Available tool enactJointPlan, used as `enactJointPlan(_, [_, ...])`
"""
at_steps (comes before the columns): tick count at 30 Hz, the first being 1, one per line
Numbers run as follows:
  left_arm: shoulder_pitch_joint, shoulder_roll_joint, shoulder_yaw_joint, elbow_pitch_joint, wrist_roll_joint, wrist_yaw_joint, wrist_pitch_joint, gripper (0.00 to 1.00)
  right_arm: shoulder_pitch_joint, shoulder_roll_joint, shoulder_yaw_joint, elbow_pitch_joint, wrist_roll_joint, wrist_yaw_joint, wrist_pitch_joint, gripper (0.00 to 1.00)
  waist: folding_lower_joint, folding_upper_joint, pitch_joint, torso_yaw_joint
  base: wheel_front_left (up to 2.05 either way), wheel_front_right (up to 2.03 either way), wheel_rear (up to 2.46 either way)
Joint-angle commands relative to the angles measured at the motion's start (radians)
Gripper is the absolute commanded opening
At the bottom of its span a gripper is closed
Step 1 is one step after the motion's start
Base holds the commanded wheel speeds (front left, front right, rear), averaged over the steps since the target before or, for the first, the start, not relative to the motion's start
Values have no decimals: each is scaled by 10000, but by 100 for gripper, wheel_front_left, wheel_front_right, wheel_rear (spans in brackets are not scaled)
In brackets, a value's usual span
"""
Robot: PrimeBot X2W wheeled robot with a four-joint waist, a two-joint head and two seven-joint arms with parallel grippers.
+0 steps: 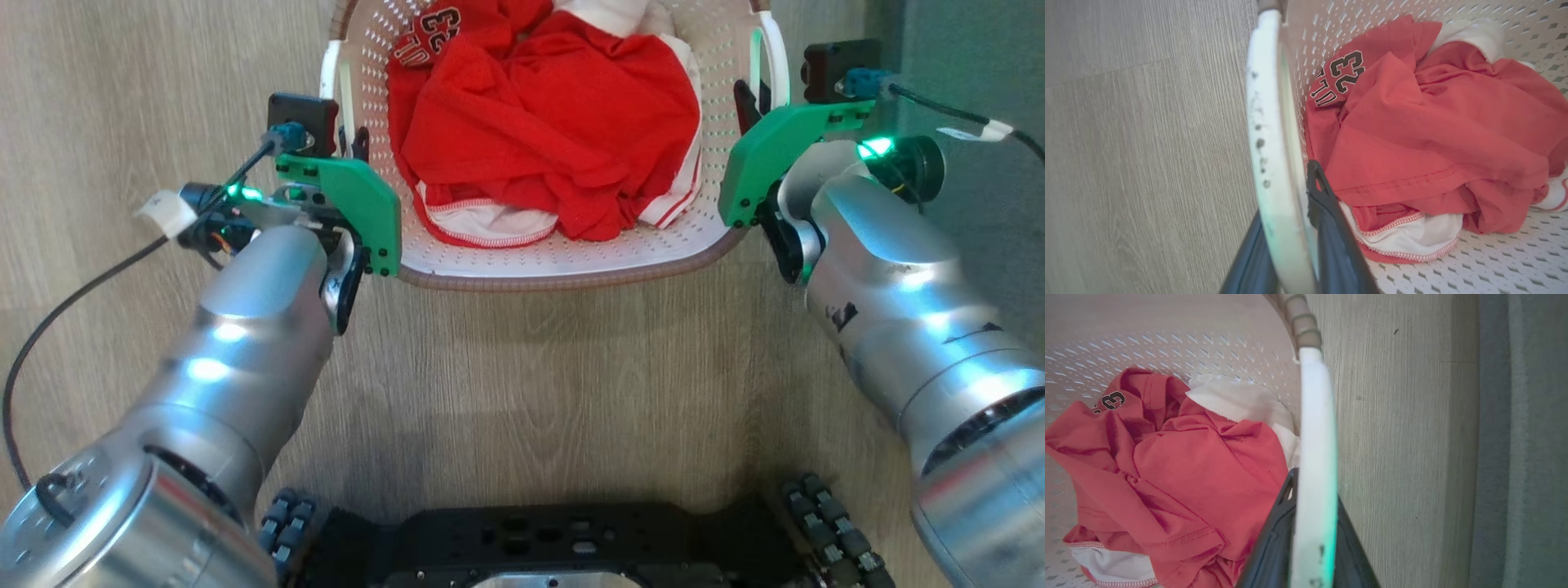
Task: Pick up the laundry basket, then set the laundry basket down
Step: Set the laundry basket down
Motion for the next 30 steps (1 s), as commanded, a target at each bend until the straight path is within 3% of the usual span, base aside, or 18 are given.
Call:
enactJointPlan(1, [-112,323,92,57,144,93,-151,0,201,30,-102,-66,-257,12,-154,0,-2,0,211,42,0,0,0])
enactJointPlan(16, [-415,282,118,48,148,165,-209,0,139,81,-1794,-66,-2055,12,-159,0,-2,0,691,185,0,0,0])
enactJointPlan(30, [-466,273,182,-70,133,245,-214,0,136,84,-2207,-66,-2561,12,-160,0,-2,0,864,226,0,0,0])
